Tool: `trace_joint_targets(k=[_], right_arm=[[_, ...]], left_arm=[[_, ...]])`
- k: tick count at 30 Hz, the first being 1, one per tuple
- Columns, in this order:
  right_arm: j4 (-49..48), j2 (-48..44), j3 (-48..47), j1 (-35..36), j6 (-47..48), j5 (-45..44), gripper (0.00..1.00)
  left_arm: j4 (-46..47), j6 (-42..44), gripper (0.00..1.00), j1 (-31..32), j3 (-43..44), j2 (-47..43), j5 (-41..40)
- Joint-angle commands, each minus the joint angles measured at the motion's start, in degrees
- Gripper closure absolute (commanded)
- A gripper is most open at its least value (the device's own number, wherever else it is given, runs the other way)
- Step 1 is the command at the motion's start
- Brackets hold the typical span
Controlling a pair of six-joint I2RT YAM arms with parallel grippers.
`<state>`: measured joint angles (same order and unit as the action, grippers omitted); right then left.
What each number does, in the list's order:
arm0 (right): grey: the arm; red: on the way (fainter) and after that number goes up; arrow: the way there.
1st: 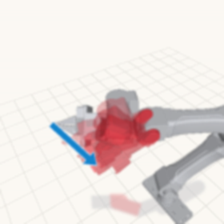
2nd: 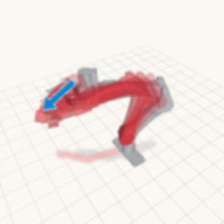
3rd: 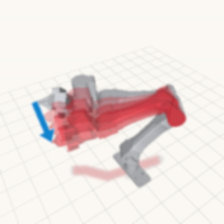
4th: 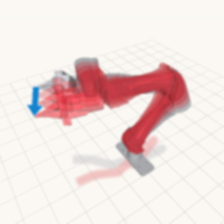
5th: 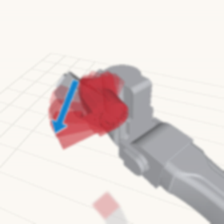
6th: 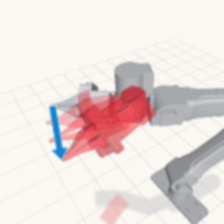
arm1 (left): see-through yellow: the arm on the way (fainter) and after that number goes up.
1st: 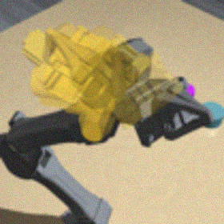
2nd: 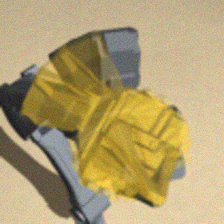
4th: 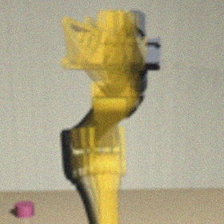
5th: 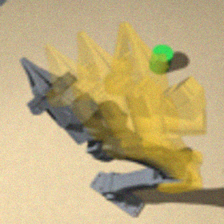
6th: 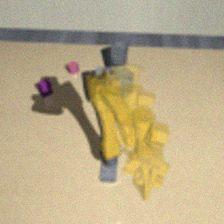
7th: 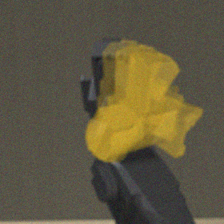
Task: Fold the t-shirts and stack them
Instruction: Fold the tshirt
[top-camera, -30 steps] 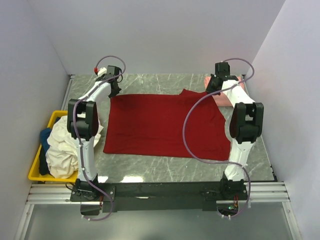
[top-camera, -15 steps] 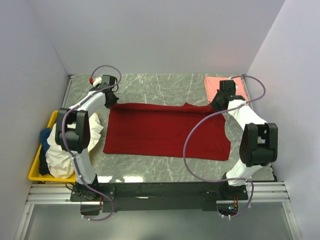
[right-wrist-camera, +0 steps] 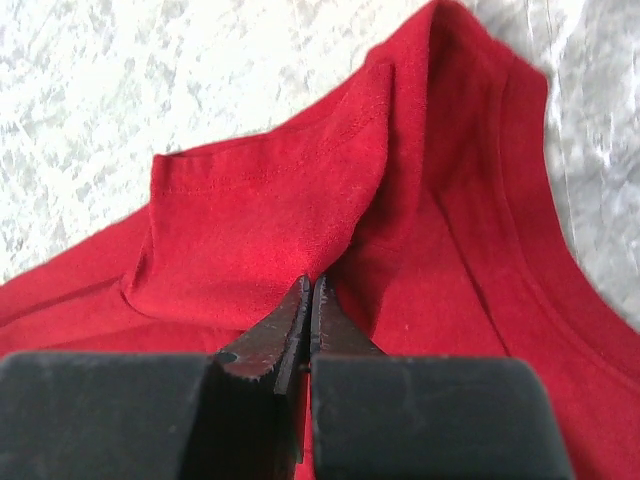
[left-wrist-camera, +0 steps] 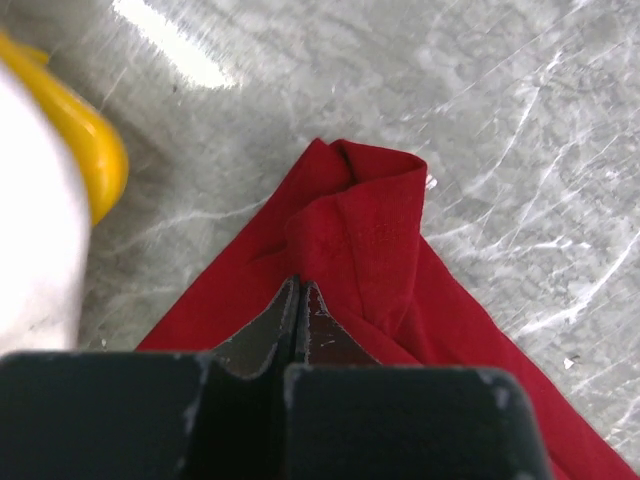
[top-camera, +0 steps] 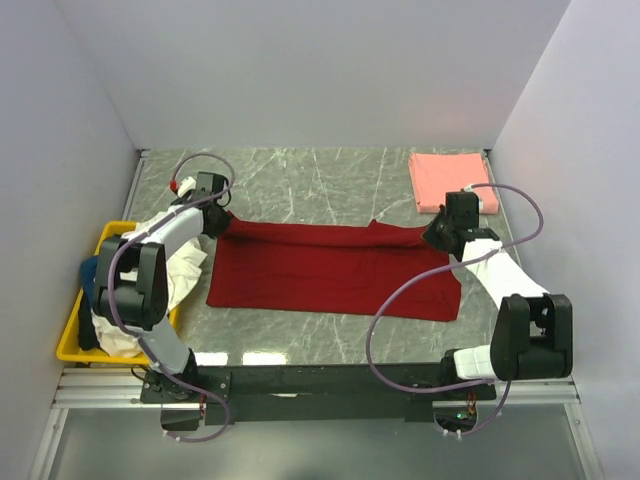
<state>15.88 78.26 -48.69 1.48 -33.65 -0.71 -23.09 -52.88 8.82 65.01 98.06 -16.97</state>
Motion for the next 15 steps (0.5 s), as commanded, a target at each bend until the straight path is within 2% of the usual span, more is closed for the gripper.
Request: trace_joint_targets(k=[1, 15], right_arm=[[-3.0, -3.6, 1.8, -0.2, -1.2, 0.4, 1.0], [-1.5, -9.3, 6.1, -4.1, -0.8, 1.3, 1.0]], left_arm=[[2.8, -1.7, 0.99, -0.3, -1.9, -4.1, 0.9], [3.6, -2.2, 0.99, 0.0, -8.8, -10.4, 2.1]])
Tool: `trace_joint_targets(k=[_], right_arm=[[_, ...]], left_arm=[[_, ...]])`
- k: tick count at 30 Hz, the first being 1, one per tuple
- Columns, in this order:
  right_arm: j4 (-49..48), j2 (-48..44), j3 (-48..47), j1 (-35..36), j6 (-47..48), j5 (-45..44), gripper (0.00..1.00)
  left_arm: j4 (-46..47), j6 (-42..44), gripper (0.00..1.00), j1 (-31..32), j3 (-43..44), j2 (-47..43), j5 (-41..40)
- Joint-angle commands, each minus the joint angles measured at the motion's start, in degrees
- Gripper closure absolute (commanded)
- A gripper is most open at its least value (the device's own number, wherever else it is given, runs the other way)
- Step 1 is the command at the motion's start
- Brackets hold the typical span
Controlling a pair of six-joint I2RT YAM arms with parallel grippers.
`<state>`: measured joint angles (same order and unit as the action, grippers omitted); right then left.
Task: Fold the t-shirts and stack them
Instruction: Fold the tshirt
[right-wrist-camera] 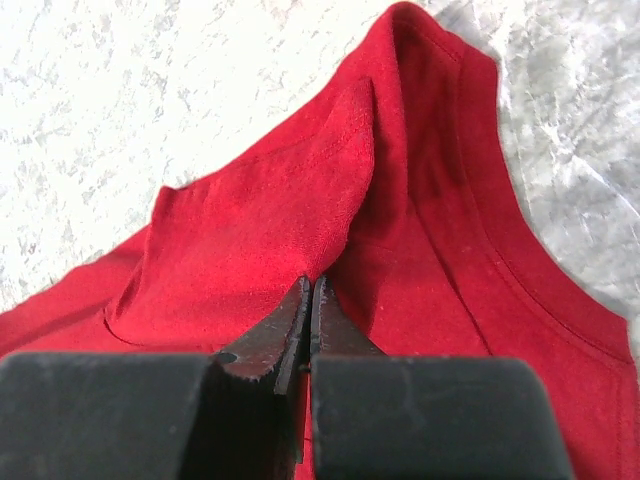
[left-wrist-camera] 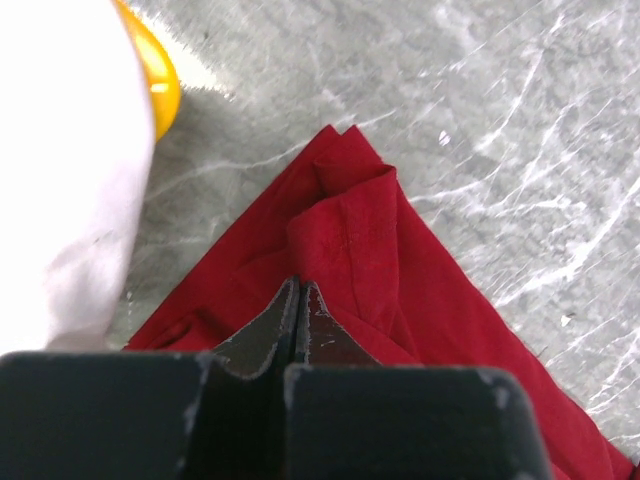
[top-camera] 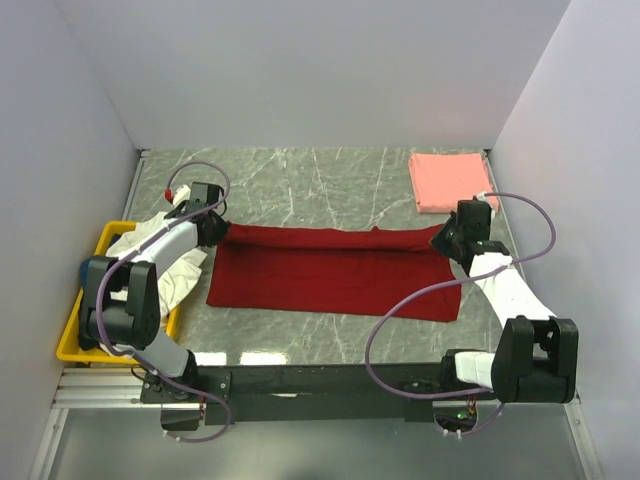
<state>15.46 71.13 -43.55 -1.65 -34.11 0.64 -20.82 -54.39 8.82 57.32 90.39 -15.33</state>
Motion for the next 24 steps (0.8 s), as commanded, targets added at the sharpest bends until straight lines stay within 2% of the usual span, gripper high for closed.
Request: trace_joint_targets(k=[1, 8, 9, 10, 11, 12, 13, 14, 15, 16, 17, 18, 24], right_arm=[[-1.0, -2.4, 1.0, -1.1, -0.4, 0.4, 1.0], [-2.1, -3.0, 3.8, -1.7, -0.6, 2.0, 1.0], [-2.5, -3.3, 4.7, -1.9, -0.5, 2.6, 1.0], [-2.5, -3.4, 4.9, -2.4, -0.5, 3.5, 0.98], [-2.5, -3.5, 5.2, -2.7, -0.3, 4.0, 0.89], [-2.4, -3.8, 5.3, -2.9, -0.2, 4.4, 0.85], [-2.2, -4.1, 5.3, -3.3, 0.1, 4.5, 0.72], [-1.8, -4.5, 5.1, -3.3, 0.2, 4.9, 0.67], [-1.3, -5.4, 5.0, -3.3, 0.2, 5.1, 0.61], [-1.2, -5.7, 4.6, -3.3, 0.3, 5.4, 0.56], [-1.4, -5.9, 3.7, -3.4, 0.7, 5.9, 0.5], [-0.8, -5.6, 3.0, -3.2, 0.7, 5.9, 0.48], [-2.2, 1.9, -3.6, 1.3, 0.4, 6.4, 0.48]], left_arm=[[1.2, -0.7, 0.99, 0.0, -1.4, -2.9, 0.4], [1.6, -0.7, 0.99, 0.2, -3.9, -4.1, 0.5], [1.5, -0.7, 0.96, 0.2, -4.3, -4.3, 0.7], [1.3, -0.7, 0.89, 0.2, -4.5, -4.7, 0.7], [1.2, -0.7, 0.83, 0.2, -4.8, -5.0, 1.2], [1.0, -0.7, 0.7, 0.2, -4.8, -6.2, 1.3], [1.0, -0.2, 0.65, 0.2, -4.8, -6.8, 1.5], [0.9, -0.2, 0.61, 0.2, -4.8, -7.5, 2.0], [0.6, -0.1, 0.5, 0.2, -4.9, -8.9, 2.2], [0.4, 0.0, 0.46, 0.2, -4.8, -9.4, 2.4], [0.3, 0.2, 0.44, 0.2, -4.7, -10.0, 2.6], [0.0, 0.2, 0.43, 0.2, -3.9, -10.5, 2.8], [-1.0, 0.2, 0.5, 0.7, 0.1, -7.4, 3.3]])
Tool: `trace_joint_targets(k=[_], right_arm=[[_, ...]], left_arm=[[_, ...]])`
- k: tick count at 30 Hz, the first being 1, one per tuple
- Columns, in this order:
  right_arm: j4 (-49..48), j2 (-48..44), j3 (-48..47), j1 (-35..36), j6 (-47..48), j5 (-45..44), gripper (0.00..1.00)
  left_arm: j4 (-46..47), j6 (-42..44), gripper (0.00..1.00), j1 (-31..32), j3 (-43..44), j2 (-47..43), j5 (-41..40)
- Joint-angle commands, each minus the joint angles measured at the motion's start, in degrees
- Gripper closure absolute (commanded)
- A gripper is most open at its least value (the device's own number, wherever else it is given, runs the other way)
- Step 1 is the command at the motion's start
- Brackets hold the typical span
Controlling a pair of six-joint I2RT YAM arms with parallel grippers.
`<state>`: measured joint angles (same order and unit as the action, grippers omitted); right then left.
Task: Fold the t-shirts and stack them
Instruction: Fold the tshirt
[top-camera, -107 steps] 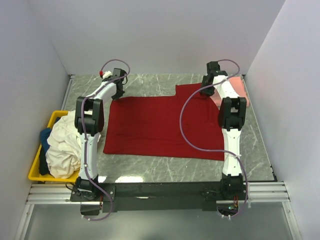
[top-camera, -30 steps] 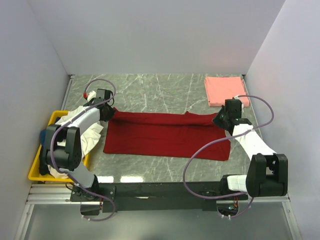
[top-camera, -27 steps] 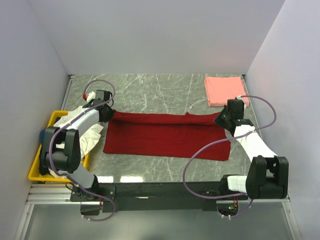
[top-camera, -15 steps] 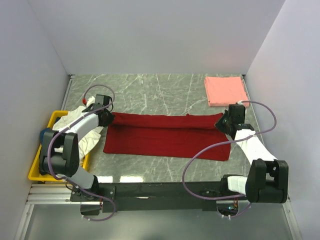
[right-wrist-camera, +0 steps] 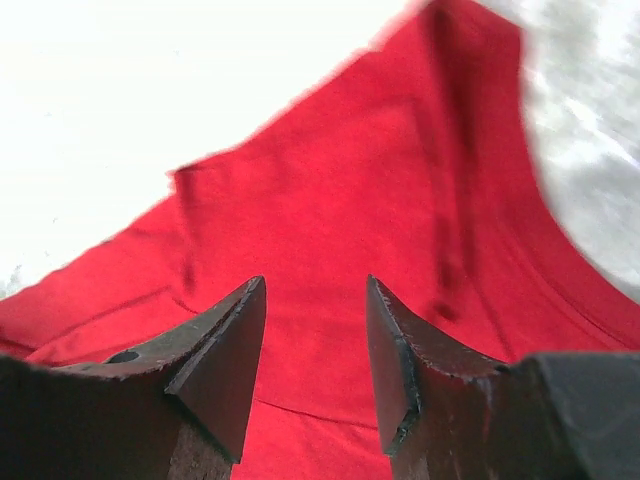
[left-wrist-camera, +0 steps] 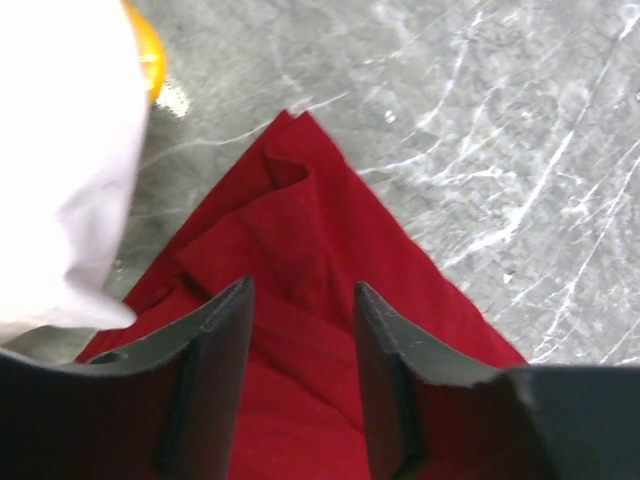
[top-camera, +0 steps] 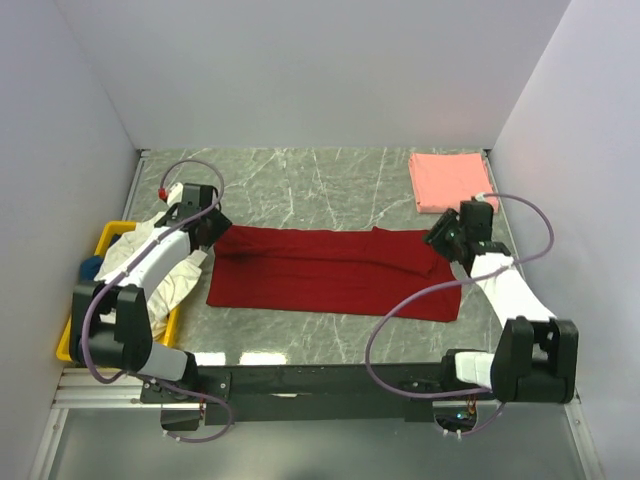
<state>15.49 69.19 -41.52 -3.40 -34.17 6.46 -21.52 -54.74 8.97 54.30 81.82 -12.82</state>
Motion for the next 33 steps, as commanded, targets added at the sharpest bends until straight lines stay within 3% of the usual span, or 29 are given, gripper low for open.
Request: trace_joint_targets(k=[1, 11, 17, 29, 33], right_arm=[[-1.9, 5.3, -7.0, 4.2, 0.4, 0.1, 0.48], [1.8, 25.6, -24.0, 13.9, 4.5, -5.6, 0.48], [3.8, 33.1, -30.0, 17.4, 5.3, -9.2, 0.48], [6.7, 41.1, -35.5, 21.0, 5.6, -13.0, 0.5], [7.0, 41.9, -35.5, 21.2, 5.7, -13.8, 0.61]], left_arm=[[-0.4, 0.3, 0.51, 0.7, 3.3, 1.7, 0.5], [3.1, -1.8, 0.63, 1.1, 0.2, 8.4, 0.1], [3.9, -2.8, 0.7, 2.8, -2.7, 7.0, -1.0], [4.4, -3.2, 0.81, 3.3, -7.2, 4.4, -1.2], [4.3, -3.3, 0.82, 3.3, -7.9, 3.7, -1.4]])
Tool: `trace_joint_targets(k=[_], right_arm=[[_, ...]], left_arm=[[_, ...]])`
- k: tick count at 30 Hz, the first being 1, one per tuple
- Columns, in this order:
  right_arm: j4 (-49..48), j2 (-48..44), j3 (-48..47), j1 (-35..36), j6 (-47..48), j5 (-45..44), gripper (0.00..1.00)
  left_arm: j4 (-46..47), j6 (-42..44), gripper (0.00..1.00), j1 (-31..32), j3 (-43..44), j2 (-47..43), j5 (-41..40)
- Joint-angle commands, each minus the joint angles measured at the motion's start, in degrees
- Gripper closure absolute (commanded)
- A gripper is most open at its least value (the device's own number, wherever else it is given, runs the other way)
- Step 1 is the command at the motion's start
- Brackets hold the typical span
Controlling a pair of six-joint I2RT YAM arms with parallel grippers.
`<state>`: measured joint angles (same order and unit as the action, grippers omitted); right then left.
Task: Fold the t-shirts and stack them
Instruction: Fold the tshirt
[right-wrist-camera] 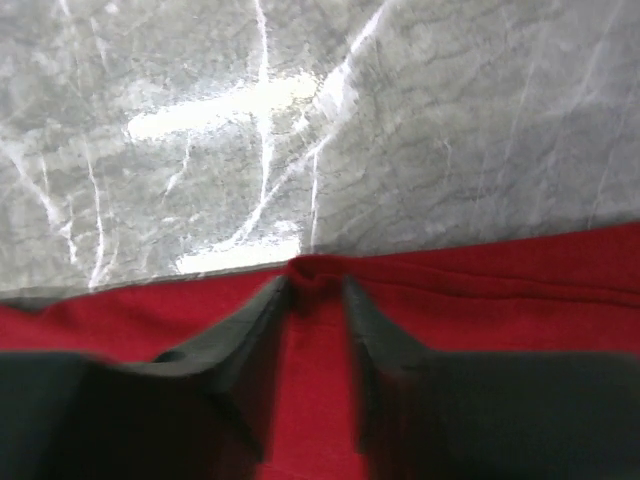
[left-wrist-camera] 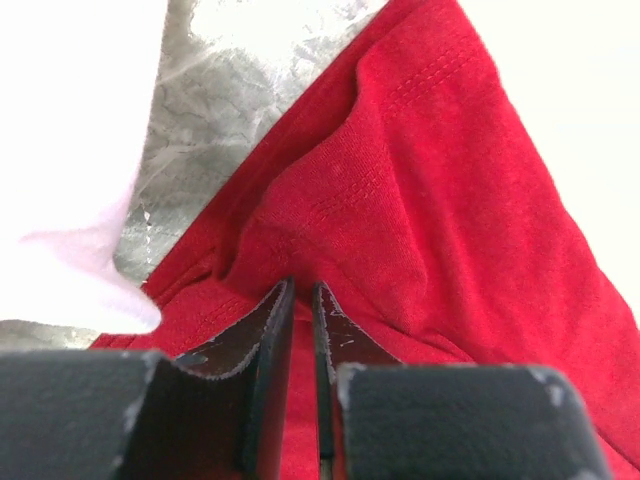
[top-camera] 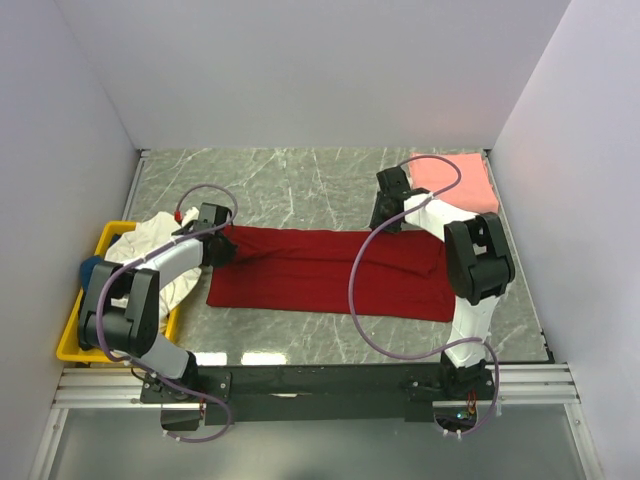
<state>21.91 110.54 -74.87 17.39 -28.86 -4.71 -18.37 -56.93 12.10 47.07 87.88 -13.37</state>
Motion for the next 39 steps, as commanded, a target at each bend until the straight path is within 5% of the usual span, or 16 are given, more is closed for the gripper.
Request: trace_joint_targets(k=[1, 9, 25, 39], right_arm=[[0.6, 0.3, -1.9, 0.5, 0.3, -2.9, 0.68], [0.9, -4.5, 0.4, 0.6, 0.4, -3.2, 1.0], [-1.9, -27.3, 19.2, 3.1, -2.9, 1.8, 1.0], [-14.5, -44.2, 42.6, 11.0, -15.7, 6.0, 0.97]], left_arm=[[1.1, -1.0, 0.82, 0.3, -0.8, -2.5, -0.9], [1.1, -1.0, 0.85, 0.2, -1.1, -3.4, -0.8], [-1.1, -0.6, 0.95, 0.2, -2.3, -8.2, -1.8], [1.2, 0.9, 0.77, 0.6, -0.1, -9.0, 2.9]])
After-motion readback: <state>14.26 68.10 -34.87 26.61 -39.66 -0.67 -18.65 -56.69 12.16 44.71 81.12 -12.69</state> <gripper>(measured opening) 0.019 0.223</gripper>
